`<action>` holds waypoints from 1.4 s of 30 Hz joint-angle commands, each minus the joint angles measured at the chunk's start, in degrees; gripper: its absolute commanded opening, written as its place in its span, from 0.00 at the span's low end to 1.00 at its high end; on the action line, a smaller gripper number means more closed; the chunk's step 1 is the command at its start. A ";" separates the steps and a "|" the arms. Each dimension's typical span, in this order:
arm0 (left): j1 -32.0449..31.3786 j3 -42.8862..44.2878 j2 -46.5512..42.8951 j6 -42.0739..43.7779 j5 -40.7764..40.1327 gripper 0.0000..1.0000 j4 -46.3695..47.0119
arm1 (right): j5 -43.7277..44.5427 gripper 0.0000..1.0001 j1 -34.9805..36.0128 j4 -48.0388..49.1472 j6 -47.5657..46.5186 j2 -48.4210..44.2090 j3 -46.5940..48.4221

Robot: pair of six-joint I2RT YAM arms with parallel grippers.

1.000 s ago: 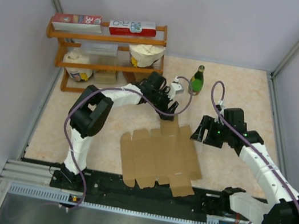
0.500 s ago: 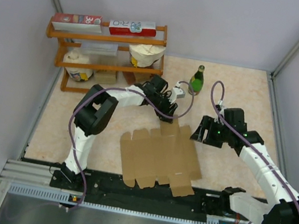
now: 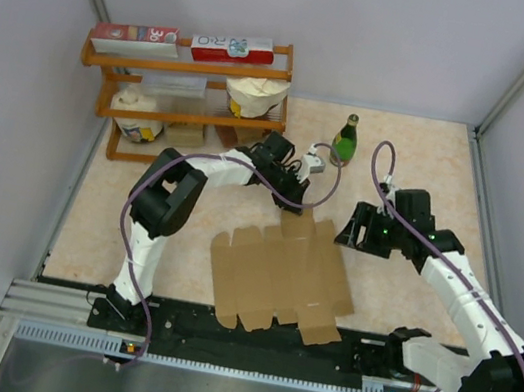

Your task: Fold the paper box

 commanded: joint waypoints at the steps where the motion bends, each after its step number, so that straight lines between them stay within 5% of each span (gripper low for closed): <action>1: 0.16 0.28 -4.90 -1.31 3.42 0.10 -0.03 | -2.87 0.67 -0.97 2.50 -1.42 -2.14 0.12; 7: 0.51 -0.60 -9.29 -2.19 6.85 0.00 -0.64 | -3.23 0.68 -1.15 3.21 -3.09 -1.62 0.64; 24: 2.62 -7.10 -21.61 1.76 12.48 0.00 -6.79 | -4.28 0.74 -1.15 12.17 -8.10 -1.53 -1.11; 42: 7.54 -10.71 -25.04 0.01 18.89 0.00 -2.58 | -17.81 0.71 -1.15 33.52 -2.57 -0.12 -12.71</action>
